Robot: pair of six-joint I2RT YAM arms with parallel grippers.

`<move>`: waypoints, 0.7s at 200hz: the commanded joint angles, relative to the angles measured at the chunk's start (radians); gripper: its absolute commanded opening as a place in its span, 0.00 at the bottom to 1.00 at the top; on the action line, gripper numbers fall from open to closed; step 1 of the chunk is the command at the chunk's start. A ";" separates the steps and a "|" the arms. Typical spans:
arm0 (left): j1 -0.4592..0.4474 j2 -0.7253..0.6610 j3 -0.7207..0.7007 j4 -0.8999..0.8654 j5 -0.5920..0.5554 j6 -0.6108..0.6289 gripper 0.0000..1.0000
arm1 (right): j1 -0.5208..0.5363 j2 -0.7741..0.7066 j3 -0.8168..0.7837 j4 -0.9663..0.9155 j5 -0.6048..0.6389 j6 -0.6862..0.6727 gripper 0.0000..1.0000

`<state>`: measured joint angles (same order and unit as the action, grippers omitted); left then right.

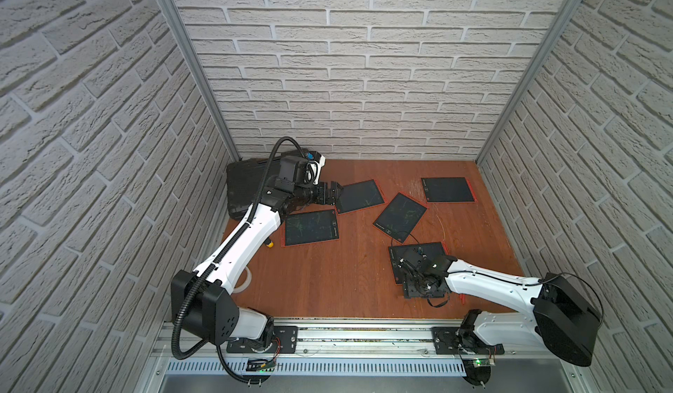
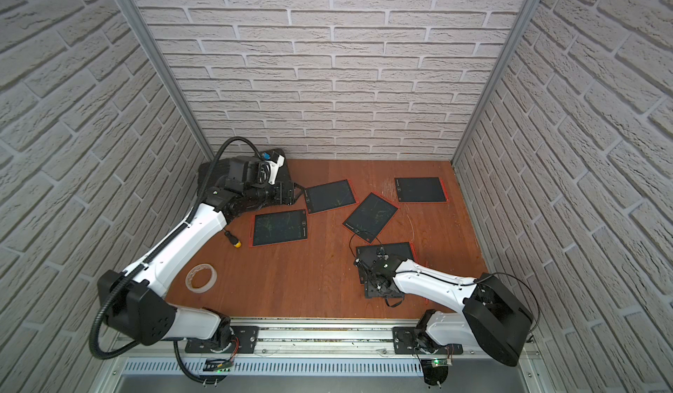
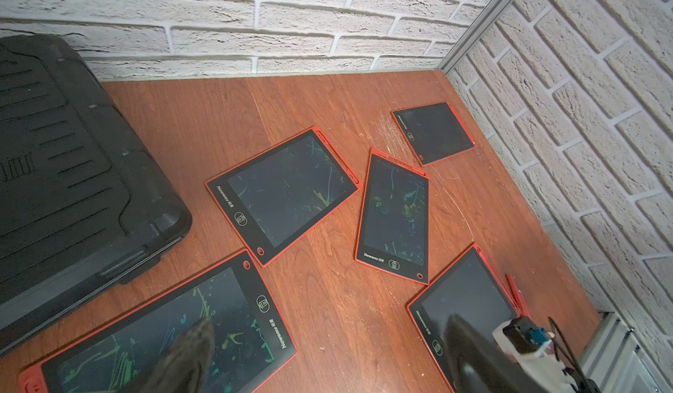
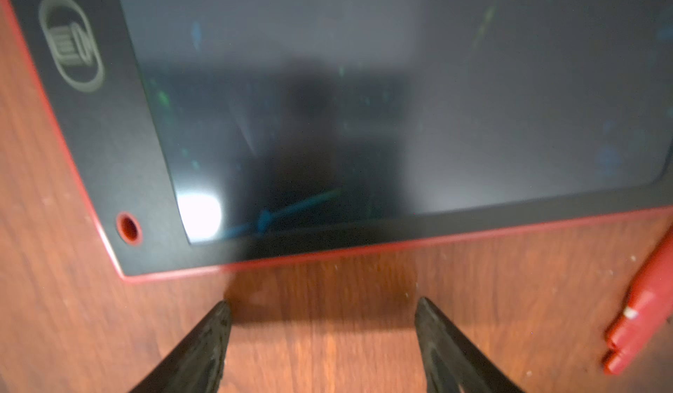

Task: Place the stylus back onto the writing tablet
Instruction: Move the writing tablet to the center of the board.

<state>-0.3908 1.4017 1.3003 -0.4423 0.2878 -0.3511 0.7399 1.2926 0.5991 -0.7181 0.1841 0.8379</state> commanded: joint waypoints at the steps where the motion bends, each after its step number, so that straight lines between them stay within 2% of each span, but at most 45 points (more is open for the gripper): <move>1: -0.007 0.006 0.000 0.010 -0.013 0.018 0.98 | -0.061 0.051 0.006 0.061 0.018 -0.086 0.78; 27: -0.006 0.007 -0.001 0.008 -0.015 0.018 0.98 | -0.141 0.106 0.051 0.098 -0.010 -0.173 0.77; 77: -0.007 0.005 0.001 0.006 -0.019 0.020 0.98 | -0.236 0.224 0.177 0.059 0.018 -0.263 0.76; 140: -0.007 0.003 0.002 0.006 -0.012 0.015 0.98 | -0.391 0.245 0.216 0.054 0.017 -0.309 0.73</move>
<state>-0.3943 1.4017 1.3003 -0.4435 0.2737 -0.3485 0.4004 1.5234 0.7979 -0.6518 0.1654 0.5671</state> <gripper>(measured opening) 0.980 0.737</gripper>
